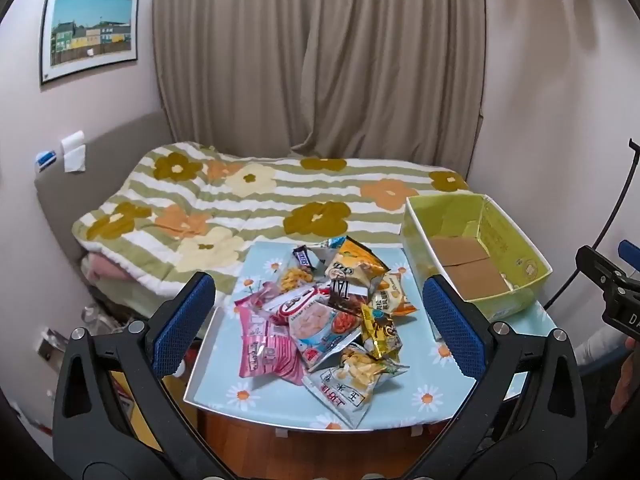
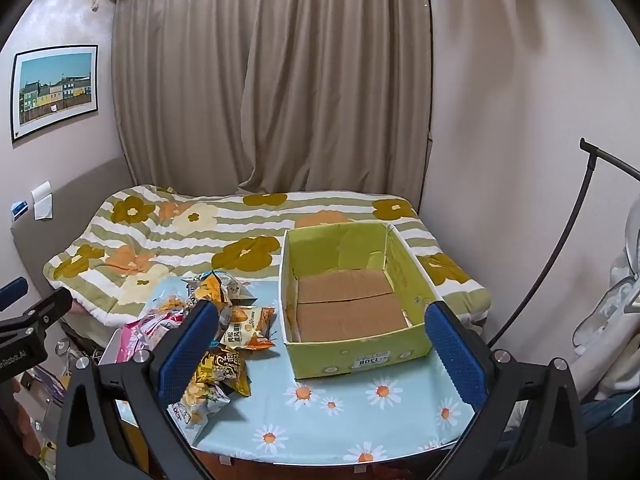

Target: Organize snacks

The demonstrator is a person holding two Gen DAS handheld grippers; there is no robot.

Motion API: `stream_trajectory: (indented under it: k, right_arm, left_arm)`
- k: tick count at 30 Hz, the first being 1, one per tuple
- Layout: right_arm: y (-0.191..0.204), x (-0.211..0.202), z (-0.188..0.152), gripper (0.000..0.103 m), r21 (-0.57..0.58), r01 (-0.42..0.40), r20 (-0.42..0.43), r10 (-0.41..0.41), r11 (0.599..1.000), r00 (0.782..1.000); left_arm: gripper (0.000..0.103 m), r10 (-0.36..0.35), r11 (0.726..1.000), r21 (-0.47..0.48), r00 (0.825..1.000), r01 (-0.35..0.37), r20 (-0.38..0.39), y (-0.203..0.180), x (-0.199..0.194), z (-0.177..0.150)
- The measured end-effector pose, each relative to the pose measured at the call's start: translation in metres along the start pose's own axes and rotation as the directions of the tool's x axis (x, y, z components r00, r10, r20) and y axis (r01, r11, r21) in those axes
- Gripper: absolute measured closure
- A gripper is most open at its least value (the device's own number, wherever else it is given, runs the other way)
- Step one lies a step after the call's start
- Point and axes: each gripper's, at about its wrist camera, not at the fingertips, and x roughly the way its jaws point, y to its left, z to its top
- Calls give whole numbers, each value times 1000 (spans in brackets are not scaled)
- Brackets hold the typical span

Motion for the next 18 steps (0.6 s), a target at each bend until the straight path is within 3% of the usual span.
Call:
stream_trajectory:
  k: [18]
  right_arm:
    - [-1, -5, 1, 1, 3, 0, -1, 0, 1000, 1000]
  left_arm:
    - [0, 27, 1000, 11, 999, -27, 23, -6, 4, -12]
